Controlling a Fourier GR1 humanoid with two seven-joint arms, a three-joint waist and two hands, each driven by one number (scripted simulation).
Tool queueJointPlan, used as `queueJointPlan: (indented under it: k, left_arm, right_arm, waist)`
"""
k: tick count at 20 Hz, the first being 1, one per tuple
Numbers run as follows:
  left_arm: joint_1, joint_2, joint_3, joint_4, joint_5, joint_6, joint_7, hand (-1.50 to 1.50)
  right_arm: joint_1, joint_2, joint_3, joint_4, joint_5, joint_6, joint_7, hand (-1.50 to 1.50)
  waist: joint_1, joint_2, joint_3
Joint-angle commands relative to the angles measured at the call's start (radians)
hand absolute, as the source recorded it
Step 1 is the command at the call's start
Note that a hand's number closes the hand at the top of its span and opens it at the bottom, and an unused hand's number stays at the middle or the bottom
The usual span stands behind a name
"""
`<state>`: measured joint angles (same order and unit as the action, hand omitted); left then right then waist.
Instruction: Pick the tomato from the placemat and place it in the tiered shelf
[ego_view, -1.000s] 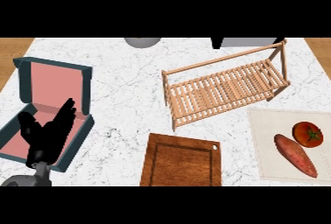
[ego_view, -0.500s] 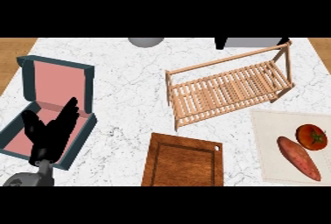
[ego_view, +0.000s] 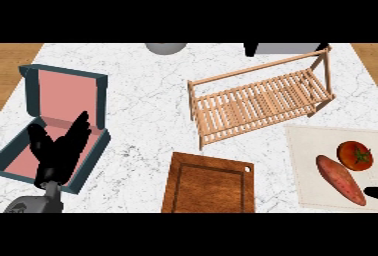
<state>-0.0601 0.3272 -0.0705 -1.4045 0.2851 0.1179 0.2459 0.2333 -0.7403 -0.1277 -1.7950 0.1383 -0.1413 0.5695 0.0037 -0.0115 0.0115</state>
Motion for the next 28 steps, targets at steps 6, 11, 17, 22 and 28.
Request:
queueJointPlan:
  k: [6, 11, 17, 22, 28]
  left_arm:
    - [0.039, -0.040, -0.003, 0.050, -0.030, -0.002, 0.011, 0.00]
    - [-0.021, -0.067, 0.001, 0.103, -0.069, 0.010, -0.007, 0.00]
    - [0.043, -0.033, 0.041, 0.027, -0.013, -0.058, 0.027, 0.00]
    - [-0.001, -0.079, 0.015, 0.038, -0.068, 0.004, 0.067, 0.00]
    - [-0.011, -0.087, 0.047, 0.070, -0.063, -0.025, 0.042, 0.00]
  right_arm:
    - [-0.078, 0.066, 0.055, 0.007, 0.162, -0.019, 0.125, -1.50]
    - [-0.086, 0.121, 0.066, 0.083, 0.208, -0.018, 0.074, -1.50]
    - [-0.160, 0.190, 0.092, 0.266, 0.308, -0.083, 0.027, -1.50]
    - [-0.151, 0.136, 0.022, 0.267, 0.289, -0.016, 0.026, -1.50]
    - [-0.213, 0.215, 0.029, 0.381, 0.361, -0.112, -0.080, -1.50]
  waist:
    - [-0.001, 0.012, -0.012]
    - [-0.007, 0.013, -0.012]
    - [0.005, 0.013, -0.011]
    - [-0.009, 0.012, -0.011]
    - [-0.005, 0.013, -0.011]
